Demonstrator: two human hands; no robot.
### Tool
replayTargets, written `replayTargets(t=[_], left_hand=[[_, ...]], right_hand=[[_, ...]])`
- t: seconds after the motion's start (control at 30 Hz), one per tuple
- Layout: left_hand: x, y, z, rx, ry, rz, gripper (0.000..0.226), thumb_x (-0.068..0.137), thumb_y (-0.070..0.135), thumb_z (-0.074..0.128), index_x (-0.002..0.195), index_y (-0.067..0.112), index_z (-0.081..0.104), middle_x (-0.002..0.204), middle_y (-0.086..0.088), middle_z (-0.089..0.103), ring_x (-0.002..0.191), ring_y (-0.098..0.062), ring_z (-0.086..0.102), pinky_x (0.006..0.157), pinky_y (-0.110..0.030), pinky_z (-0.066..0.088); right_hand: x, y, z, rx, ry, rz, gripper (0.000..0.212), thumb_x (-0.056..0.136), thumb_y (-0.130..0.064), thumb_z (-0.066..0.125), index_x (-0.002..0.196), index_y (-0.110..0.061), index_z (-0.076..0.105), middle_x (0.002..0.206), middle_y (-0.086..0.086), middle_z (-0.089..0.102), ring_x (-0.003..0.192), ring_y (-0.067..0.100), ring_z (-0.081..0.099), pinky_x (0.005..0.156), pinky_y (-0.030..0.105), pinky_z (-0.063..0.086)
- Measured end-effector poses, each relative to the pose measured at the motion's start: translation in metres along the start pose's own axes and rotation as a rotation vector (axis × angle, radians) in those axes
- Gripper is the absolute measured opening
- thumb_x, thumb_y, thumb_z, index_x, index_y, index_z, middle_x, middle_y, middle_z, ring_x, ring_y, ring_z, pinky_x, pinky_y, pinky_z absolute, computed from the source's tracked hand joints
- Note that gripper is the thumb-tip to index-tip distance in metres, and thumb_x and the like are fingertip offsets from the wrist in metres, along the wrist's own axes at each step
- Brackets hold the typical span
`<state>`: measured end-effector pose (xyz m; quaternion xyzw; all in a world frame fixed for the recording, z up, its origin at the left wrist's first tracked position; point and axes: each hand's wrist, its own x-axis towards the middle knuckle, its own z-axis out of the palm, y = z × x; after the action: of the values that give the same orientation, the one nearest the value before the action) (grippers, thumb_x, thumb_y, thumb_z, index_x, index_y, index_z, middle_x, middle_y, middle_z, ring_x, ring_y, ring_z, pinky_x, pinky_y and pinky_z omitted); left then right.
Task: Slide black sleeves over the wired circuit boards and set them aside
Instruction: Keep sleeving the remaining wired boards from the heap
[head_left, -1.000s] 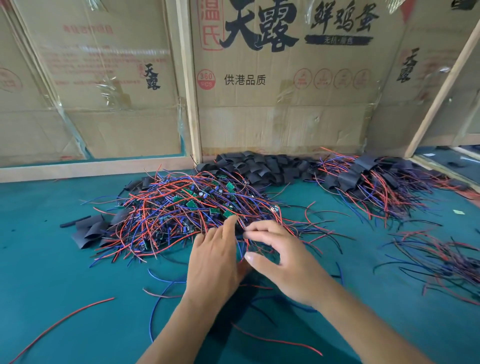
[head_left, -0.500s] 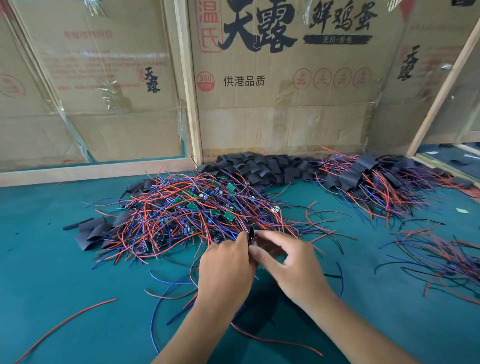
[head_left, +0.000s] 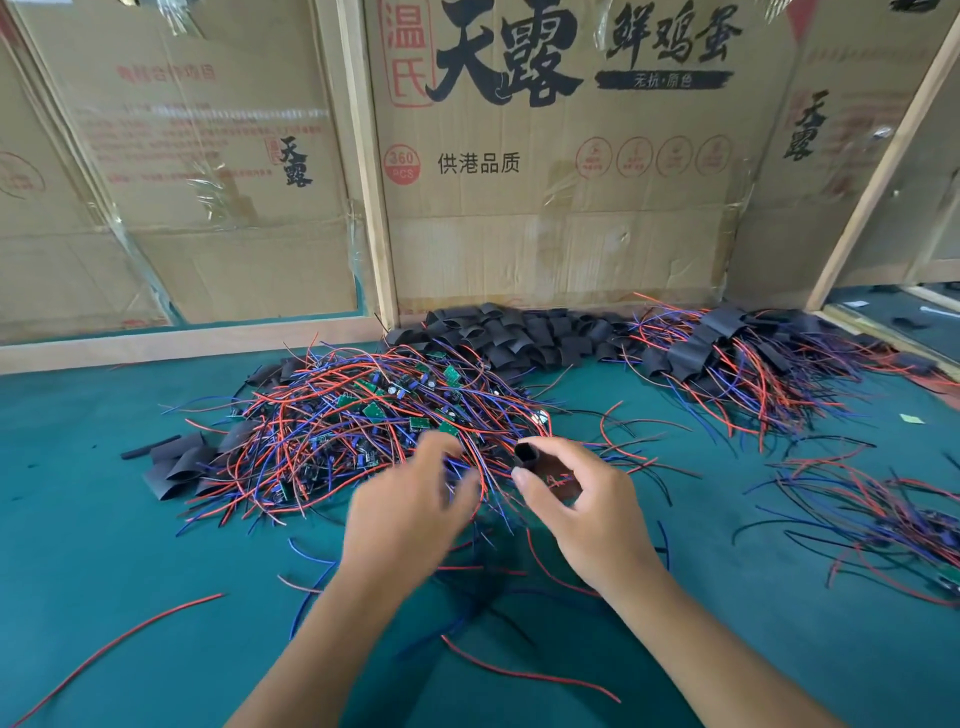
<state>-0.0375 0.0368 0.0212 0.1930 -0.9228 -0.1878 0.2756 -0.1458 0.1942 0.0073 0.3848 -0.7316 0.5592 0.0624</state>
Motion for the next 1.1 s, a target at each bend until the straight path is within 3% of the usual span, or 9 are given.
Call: replayTargets(t=[0.1,0.2,0.27,0.4,0.53,0.63,0.73,1.0,1.1], left_hand=[[0.011,-0.016,-0.017,-0.128,0.213,-0.315,0.005,0.096,0.034,0.054,0.096,0.029,0.053,0.064,0.008,0.061,0.068,-0.027,0.062,0.063,-0.038,0.048],[0.039,-0.02,-0.024,0.002,0.191,-0.245,0.007,0.096,0.027,0.053,0.089,0.028,0.054,0.071,0.007,0.063,0.068,-0.024,0.06,0.06,-0.037,0.049],[0.073,-0.018,-0.026,0.155,0.119,-0.094,0.007,0.097,0.022,0.052,0.095,0.024,0.058,0.083,0.004,0.065,0.076,-0.021,0.059,0.062,-0.036,0.048],[0.133,-0.019,-0.028,0.475,-0.234,0.105,0.03,0.1,0.02,0.048,0.128,0.017,0.058,0.129,-0.007,0.061,0.12,-0.028,0.053,0.102,-0.045,0.043],[0.139,-0.032,-0.018,0.639,-0.379,0.056,0.023,0.105,0.035,0.044,0.107,0.016,0.057,0.118,-0.012,0.066,0.111,-0.033,0.06,0.087,-0.041,0.047],[0.133,-0.033,-0.016,0.705,-0.28,0.07,0.027,0.103,0.041,0.048,0.095,0.017,0.057,0.102,-0.011,0.071,0.097,-0.032,0.066,0.074,-0.038,0.045],[0.12,-0.025,-0.026,0.69,-0.138,0.165,0.027,0.101,0.045,0.052,0.094,0.021,0.063,0.094,-0.003,0.073,0.09,-0.026,0.067,0.083,-0.035,0.046],[0.075,0.007,-0.07,0.276,0.198,0.283,0.028,0.094,0.04,0.066,0.104,0.015,0.073,0.091,-0.004,0.073,0.09,-0.028,0.065,0.094,-0.041,0.043],[0.046,0.019,-0.076,0.022,0.254,0.238,0.024,0.09,0.034,0.064,0.1,0.013,0.07,0.084,0.009,0.067,0.08,-0.007,0.054,0.081,-0.027,0.037]], right_hand=[[-0.001,0.005,-0.003,0.08,0.032,0.071,0.024,0.087,-0.033,0.066,0.109,-0.025,0.071,0.099,-0.017,0.071,0.09,0.009,0.068,0.073,0.021,0.054],[0.0,0.009,-0.002,0.076,0.037,0.071,0.025,0.087,-0.039,0.064,0.108,-0.028,0.07,0.099,-0.019,0.07,0.091,0.008,0.068,0.074,0.024,0.055],[0.001,0.011,-0.002,0.063,0.031,0.065,0.025,0.087,-0.042,0.063,0.108,-0.03,0.069,0.099,-0.02,0.069,0.093,0.007,0.067,0.077,0.022,0.053],[-0.001,0.009,-0.003,0.071,-0.003,0.078,0.019,0.086,-0.044,0.062,0.104,-0.037,0.065,0.099,-0.02,0.068,0.076,0.004,0.064,0.064,0.013,0.044],[-0.001,0.008,-0.006,0.088,0.011,0.091,0.021,0.087,-0.041,0.062,0.105,-0.033,0.068,0.099,-0.02,0.067,0.078,0.004,0.064,0.062,0.016,0.047],[0.0,0.009,-0.005,0.081,0.015,0.09,0.026,0.087,-0.04,0.062,0.108,-0.026,0.07,0.098,-0.018,0.069,0.092,0.007,0.066,0.077,0.028,0.054],[0.0,0.009,-0.005,0.069,0.029,0.062,0.028,0.087,-0.041,0.062,0.107,-0.023,0.07,0.099,-0.017,0.07,0.094,0.007,0.066,0.081,0.03,0.054],[0.004,0.01,-0.008,0.154,0.083,0.099,0.023,0.086,-0.044,0.063,0.105,-0.034,0.068,0.099,-0.015,0.07,0.084,0.008,0.068,0.069,0.027,0.057],[0.005,0.011,-0.01,0.167,0.097,0.132,0.017,0.086,-0.039,0.065,0.103,-0.036,0.068,0.096,-0.011,0.07,0.071,0.014,0.066,0.065,0.031,0.057]])
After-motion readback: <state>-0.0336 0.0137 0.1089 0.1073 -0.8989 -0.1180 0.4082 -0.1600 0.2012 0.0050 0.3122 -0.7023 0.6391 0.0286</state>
